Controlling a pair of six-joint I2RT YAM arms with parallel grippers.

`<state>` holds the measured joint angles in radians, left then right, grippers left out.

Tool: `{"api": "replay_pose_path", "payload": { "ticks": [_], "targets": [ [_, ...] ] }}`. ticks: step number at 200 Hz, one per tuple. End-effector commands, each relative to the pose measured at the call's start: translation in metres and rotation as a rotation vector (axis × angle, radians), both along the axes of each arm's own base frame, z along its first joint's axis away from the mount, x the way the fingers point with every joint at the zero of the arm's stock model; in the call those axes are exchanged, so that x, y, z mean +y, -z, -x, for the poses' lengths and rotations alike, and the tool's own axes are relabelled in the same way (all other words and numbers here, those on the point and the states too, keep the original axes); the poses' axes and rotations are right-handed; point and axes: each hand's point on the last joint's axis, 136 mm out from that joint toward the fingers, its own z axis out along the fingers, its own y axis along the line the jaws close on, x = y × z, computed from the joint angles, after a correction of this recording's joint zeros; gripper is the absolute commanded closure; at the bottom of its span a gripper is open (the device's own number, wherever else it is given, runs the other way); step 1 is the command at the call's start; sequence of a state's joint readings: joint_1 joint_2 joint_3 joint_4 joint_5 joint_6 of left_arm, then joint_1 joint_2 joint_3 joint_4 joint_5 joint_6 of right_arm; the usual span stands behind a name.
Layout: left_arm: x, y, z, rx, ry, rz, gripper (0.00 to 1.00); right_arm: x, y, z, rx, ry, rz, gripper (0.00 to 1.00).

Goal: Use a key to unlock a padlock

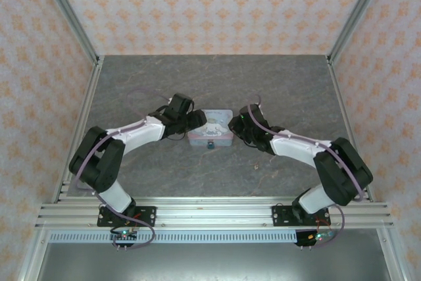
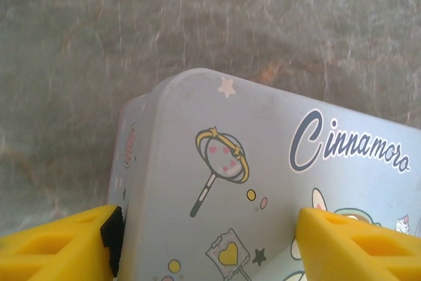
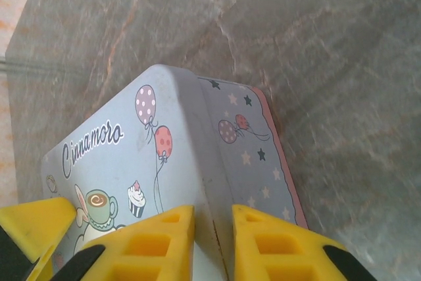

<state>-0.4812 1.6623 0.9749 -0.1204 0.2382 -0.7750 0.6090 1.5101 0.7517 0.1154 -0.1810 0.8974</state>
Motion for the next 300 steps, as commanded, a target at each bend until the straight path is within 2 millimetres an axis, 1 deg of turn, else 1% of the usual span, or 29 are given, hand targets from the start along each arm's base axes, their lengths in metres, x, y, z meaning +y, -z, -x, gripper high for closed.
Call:
{"api": "replay_pose_path", "payload": {
  "ticks": [1,15,25,39,66,74,81,100,108,129,142,149,162,175,180,184,195,199,206,219,237,240,247,262,271,282,300],
  "targets": [
    [-0.028,-0.006,-0.002,0.0,0.102,0.048,0.29,0.013,0.006,-0.005,0.019,-0.028,-0.031,0.8],
    [-0.027,-0.004,-0.005,-0.002,0.098,0.036,0.28,0.009,0.009,-0.01,0.023,-0.008,-0.041,0.8],
    [-0.024,-0.001,-0.007,0.001,0.093,0.029,0.26,0.007,0.009,-0.013,0.021,-0.001,-0.046,0.78],
    [-0.021,0.001,-0.009,0.002,0.082,0.025,0.24,0.003,0.007,-0.014,0.016,0.004,-0.047,0.71],
    [-0.01,0.0,-0.011,-0.009,0.062,0.016,0.13,-0.01,-0.002,-0.012,0.0,0.016,-0.036,0.41],
    [-0.005,-0.002,-0.012,-0.015,0.053,0.014,0.09,-0.015,-0.006,-0.011,-0.006,0.019,-0.026,0.3],
    [0.0,-0.003,-0.012,-0.018,0.045,0.01,0.06,-0.02,-0.01,-0.01,-0.016,0.023,-0.015,0.23],
    [0.015,-0.011,-0.016,-0.04,0.017,0.007,0.0,-0.035,-0.021,-0.007,-0.033,0.031,0.017,0.11],
    [0.022,-0.016,-0.017,-0.05,0.006,0.006,0.0,-0.041,-0.025,-0.005,-0.036,0.033,0.04,0.0],
    [0.037,-0.035,-0.017,-0.084,-0.009,-0.006,0.0,-0.062,-0.037,-0.001,-0.05,0.035,0.147,0.01],
    [0.043,-0.049,-0.014,-0.112,-0.004,-0.026,0.0,-0.077,-0.049,-0.001,-0.076,0.046,0.229,0.01],
    [0.045,-0.057,-0.011,-0.126,0.001,-0.037,0.0,-0.082,-0.056,-0.001,-0.096,0.045,0.243,0.01],
    [0.05,-0.068,-0.005,-0.147,0.0,-0.045,0.0,-0.092,-0.064,-0.002,-0.115,0.048,0.215,0.01],
    [0.053,-0.076,0.002,-0.155,-0.01,-0.041,0.0,-0.105,-0.068,-0.001,-0.118,0.073,0.17,0.01],
    [0.055,-0.077,0.006,-0.154,-0.014,-0.039,0.0,-0.106,-0.066,-0.001,-0.114,0.067,0.154,0.01],
    [0.056,-0.079,0.009,-0.154,-0.02,-0.035,0.0,-0.107,-0.074,0.001,-0.14,0.064,0.132,0.01],
    [0.06,-0.079,0.017,-0.14,-0.041,-0.021,0.0,-0.106,-0.077,0.006,-0.156,0.048,0.095,0.0],
    [0.06,-0.08,0.02,-0.133,-0.045,-0.016,0.0,-0.105,-0.077,0.008,-0.156,0.042,0.087,0.01],
    [0.061,-0.08,0.026,-0.123,-0.052,-0.008,0.0,-0.104,-0.074,0.012,-0.137,0.032,0.083,0.05],
    [0.062,-0.077,0.037,-0.107,-0.07,0.016,0.0,-0.1,-0.062,0.024,-0.068,-0.007,0.079,0.12],
    [0.057,-0.072,0.054,-0.097,-0.091,0.057,0.0,-0.098,-0.037,0.044,0.062,-0.053,0.084,0.28],
    [0.057,-0.071,0.057,-0.095,-0.094,0.061,0.0,-0.096,-0.032,0.049,0.084,-0.068,0.083,0.33],
    [0.052,-0.069,0.063,-0.092,-0.093,0.069,0.0,-0.095,-0.023,0.059,0.129,-0.09,0.095,0.39],
    [0.041,-0.065,0.074,-0.089,-0.088,0.081,0.0,-0.098,-0.005,0.083,0.207,-0.128,0.171,0.43],
    [0.033,-0.063,0.079,-0.091,-0.074,0.095,0.0,-0.099,0.002,0.095,0.231,-0.153,0.23,0.45],
    [0.023,-0.062,0.083,-0.097,-0.062,0.121,0.0,-0.101,0.012,0.111,0.265,-0.189,0.304,0.46],
    [0.013,-0.059,0.084,-0.095,-0.051,0.145,0.0,-0.1,0.025,0.13,0.306,-0.251,0.39,0.48]
  ]
}}
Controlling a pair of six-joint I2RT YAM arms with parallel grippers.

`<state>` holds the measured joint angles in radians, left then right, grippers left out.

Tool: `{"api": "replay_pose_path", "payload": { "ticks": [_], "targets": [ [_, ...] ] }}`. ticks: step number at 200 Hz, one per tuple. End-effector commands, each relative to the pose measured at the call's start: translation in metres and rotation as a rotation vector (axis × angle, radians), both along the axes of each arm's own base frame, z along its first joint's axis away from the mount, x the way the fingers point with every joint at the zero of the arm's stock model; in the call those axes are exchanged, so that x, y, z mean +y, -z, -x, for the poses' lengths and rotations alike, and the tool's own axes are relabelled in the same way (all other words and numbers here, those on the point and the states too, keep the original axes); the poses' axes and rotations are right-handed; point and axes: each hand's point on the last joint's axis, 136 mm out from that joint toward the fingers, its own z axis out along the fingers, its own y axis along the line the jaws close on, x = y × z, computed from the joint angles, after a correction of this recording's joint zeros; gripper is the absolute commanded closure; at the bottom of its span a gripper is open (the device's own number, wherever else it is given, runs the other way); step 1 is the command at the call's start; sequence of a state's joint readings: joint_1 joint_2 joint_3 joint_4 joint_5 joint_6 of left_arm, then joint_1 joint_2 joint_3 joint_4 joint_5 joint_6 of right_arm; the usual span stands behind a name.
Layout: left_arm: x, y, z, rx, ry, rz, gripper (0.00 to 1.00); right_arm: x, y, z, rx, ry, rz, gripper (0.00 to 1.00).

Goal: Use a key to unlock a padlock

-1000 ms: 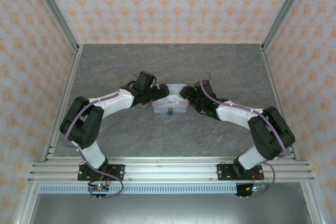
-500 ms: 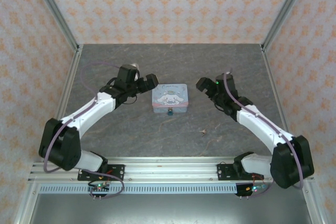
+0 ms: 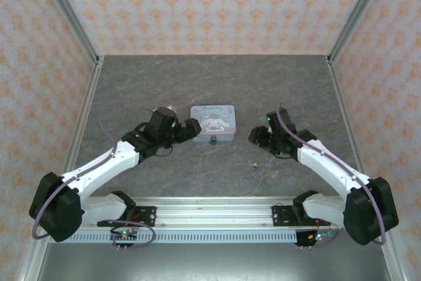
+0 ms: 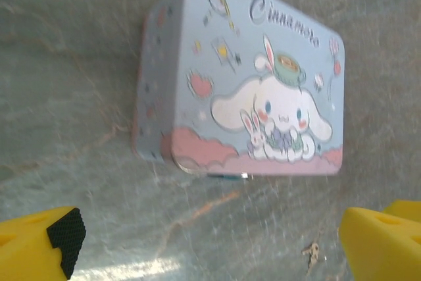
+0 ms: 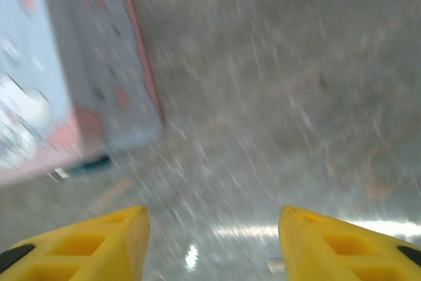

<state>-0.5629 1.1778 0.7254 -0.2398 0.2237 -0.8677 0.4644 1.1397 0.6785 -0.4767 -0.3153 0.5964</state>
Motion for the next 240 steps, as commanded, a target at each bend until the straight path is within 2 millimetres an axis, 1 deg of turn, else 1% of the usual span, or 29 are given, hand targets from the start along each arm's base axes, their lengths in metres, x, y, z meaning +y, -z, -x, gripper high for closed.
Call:
{"api": "replay_pose_path", "payload": {
  "ticks": [1,17,23,26,36,88,110,156,195,211,240],
  "targets": [
    [-0.005,-0.003,-0.004,-0.022,-0.053,0.048,0.0,-0.014,0.027,0.04,0.112,-0.086,0.177,0.48],
    [-0.01,-0.002,-0.006,-0.014,-0.038,0.048,0.0,-0.015,0.037,0.05,0.141,-0.128,0.241,0.49],
    [-0.011,-0.001,-0.006,-0.011,-0.031,0.044,0.0,-0.014,0.037,0.051,0.14,-0.14,0.252,0.49],
    [-0.012,-0.001,-0.007,-0.012,-0.028,0.042,0.0,-0.014,0.042,0.053,0.158,-0.149,0.267,0.48],
    [-0.013,0.0,-0.008,-0.007,-0.022,0.038,0.0,-0.014,0.046,0.056,0.171,-0.169,0.29,0.48],
    [-0.016,0.004,-0.008,0.002,-0.015,0.042,0.0,-0.004,0.06,0.058,0.216,-0.277,0.363,0.48],
    [-0.015,0.006,-0.008,0.006,-0.019,0.043,0.0,-0.001,0.065,0.055,0.218,-0.292,0.375,0.49],
    [-0.014,0.009,-0.007,0.011,-0.024,0.046,0.0,0.0,0.067,0.046,0.213,-0.301,0.422,0.53],
    [-0.015,0.013,-0.007,0.016,-0.028,0.049,0.0,-0.002,0.072,0.047,0.237,-0.326,0.462,0.57],
    [-0.015,0.014,-0.007,0.019,-0.026,0.048,0.0,-0.001,0.073,0.048,0.246,-0.33,0.46,0.57],
    [-0.015,0.014,-0.007,0.019,-0.026,0.049,0.0,0.002,0.068,0.05,0.229,-0.327,0.429,0.55]
  ]
}}
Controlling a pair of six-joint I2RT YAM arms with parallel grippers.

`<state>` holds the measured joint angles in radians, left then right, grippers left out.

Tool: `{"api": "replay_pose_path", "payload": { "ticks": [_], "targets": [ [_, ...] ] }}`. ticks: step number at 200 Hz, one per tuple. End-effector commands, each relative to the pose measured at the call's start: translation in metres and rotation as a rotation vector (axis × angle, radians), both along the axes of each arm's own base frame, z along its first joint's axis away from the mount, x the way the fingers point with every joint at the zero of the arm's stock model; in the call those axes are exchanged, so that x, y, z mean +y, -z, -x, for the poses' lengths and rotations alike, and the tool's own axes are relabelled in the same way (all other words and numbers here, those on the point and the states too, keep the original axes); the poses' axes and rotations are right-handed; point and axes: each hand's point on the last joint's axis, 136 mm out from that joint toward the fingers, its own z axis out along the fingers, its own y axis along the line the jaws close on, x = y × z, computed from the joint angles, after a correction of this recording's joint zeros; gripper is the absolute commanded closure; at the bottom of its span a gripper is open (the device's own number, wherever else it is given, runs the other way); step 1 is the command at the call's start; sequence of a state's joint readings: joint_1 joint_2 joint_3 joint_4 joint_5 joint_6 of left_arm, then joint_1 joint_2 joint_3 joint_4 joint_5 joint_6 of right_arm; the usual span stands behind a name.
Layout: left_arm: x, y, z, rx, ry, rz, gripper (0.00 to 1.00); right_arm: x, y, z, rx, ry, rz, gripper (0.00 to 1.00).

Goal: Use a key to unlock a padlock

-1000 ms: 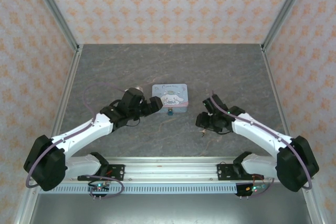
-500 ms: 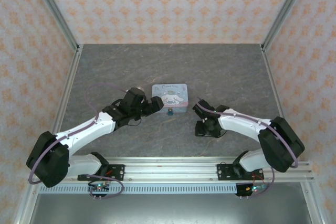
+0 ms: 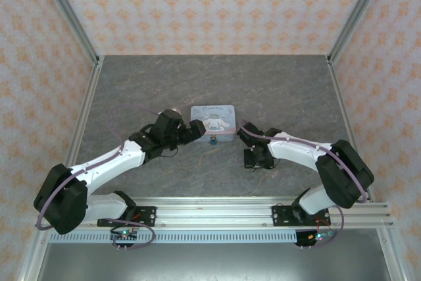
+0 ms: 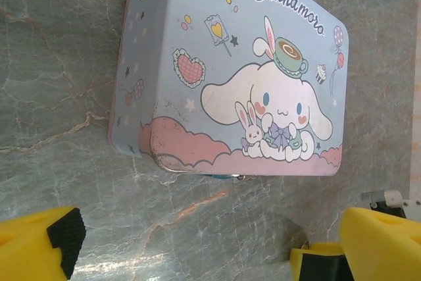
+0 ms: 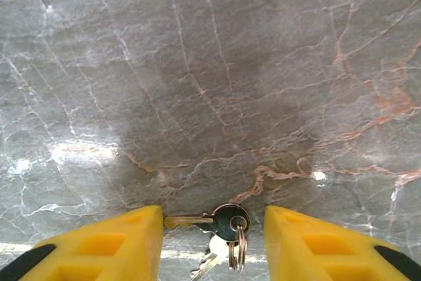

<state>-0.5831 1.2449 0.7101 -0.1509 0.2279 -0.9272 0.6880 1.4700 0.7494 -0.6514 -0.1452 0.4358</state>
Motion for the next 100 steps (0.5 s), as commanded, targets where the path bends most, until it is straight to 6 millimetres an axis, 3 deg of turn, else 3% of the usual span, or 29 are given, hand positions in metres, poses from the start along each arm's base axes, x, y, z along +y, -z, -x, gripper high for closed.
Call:
{"api": "replay_pose_path", "payload": {
  "ticks": [1,47,100],
  "targets": [
    [-0.002,0.002,0.0,-0.001,-0.008,0.008,0.0,-0.002,-0.006,0.001,-0.012,-0.015,0.011,0.55],
    [-0.002,0.004,-0.001,0.003,-0.005,0.005,0.0,-0.002,-0.013,0.008,-0.025,-0.007,-0.028,0.54],
    [-0.005,0.006,-0.002,0.008,-0.002,0.012,0.0,-0.009,-0.003,0.014,0.006,-0.013,0.006,0.55]
  ]
}}
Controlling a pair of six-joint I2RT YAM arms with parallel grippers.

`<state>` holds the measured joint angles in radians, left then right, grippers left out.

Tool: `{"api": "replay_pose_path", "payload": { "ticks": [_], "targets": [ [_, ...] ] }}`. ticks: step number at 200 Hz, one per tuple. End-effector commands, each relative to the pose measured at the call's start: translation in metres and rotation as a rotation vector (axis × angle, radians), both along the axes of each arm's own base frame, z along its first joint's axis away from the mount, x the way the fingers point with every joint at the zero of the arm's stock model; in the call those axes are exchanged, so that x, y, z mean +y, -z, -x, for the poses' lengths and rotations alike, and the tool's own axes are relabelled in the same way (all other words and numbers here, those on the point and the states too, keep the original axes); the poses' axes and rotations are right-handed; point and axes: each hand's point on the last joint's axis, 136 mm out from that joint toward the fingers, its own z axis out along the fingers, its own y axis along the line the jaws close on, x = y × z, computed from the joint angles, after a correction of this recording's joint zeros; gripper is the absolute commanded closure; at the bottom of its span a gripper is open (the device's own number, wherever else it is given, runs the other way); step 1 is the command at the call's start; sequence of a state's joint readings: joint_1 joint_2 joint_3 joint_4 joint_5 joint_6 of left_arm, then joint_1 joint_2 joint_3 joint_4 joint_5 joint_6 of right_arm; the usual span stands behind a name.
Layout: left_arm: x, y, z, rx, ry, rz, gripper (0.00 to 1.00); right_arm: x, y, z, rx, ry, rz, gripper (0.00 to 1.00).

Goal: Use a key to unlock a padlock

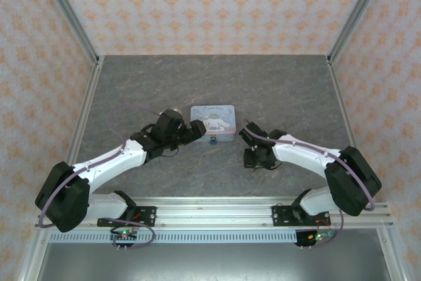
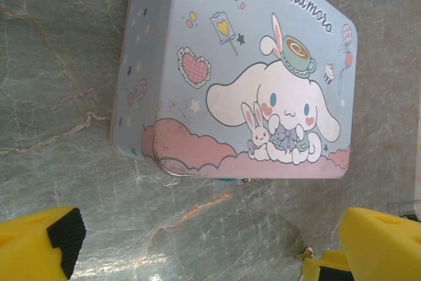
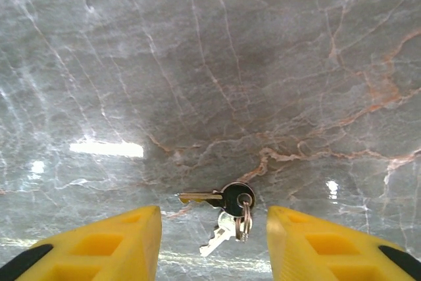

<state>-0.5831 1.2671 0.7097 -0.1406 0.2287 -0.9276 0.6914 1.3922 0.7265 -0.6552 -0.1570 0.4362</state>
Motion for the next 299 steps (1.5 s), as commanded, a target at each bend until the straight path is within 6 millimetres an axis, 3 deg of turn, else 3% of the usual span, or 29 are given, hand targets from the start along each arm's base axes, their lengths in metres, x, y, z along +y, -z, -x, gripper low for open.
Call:
{"api": "replay_pose_path", "payload": {
  "ticks": [1,92,119,181,200,227,266,299],
  "targets": [
    [-0.004,0.0,-0.001,-0.002,-0.001,0.018,0.0,-0.01,0.008,0.011,0.039,-0.008,0.049,0.55],
    [-0.007,0.001,-0.004,-0.001,-0.009,0.03,0.0,-0.011,0.021,0.007,0.08,-0.051,0.116,0.59],
    [-0.007,0.0,-0.004,-0.001,-0.01,0.031,0.0,-0.009,0.024,0.008,0.092,-0.056,0.112,0.68],
    [-0.007,-0.002,-0.004,-0.003,-0.008,0.035,0.0,0.002,0.03,0.012,0.108,-0.049,0.04,1.0],
    [-0.008,-0.003,-0.004,-0.005,-0.007,0.036,0.0,0.007,0.03,0.011,0.104,-0.04,0.01,1.0],
    [-0.009,-0.004,-0.003,-0.003,-0.006,0.048,0.0,0.019,0.023,0.006,0.082,-0.025,-0.056,1.0],
    [-0.009,-0.005,-0.002,-0.004,-0.007,0.056,0.0,0.043,-0.006,-0.006,-0.001,0.023,-0.225,1.0],
    [-0.009,-0.006,-0.001,-0.006,-0.005,0.061,0.0,0.052,-0.016,-0.008,-0.026,0.052,-0.299,1.0]
  ]
}}
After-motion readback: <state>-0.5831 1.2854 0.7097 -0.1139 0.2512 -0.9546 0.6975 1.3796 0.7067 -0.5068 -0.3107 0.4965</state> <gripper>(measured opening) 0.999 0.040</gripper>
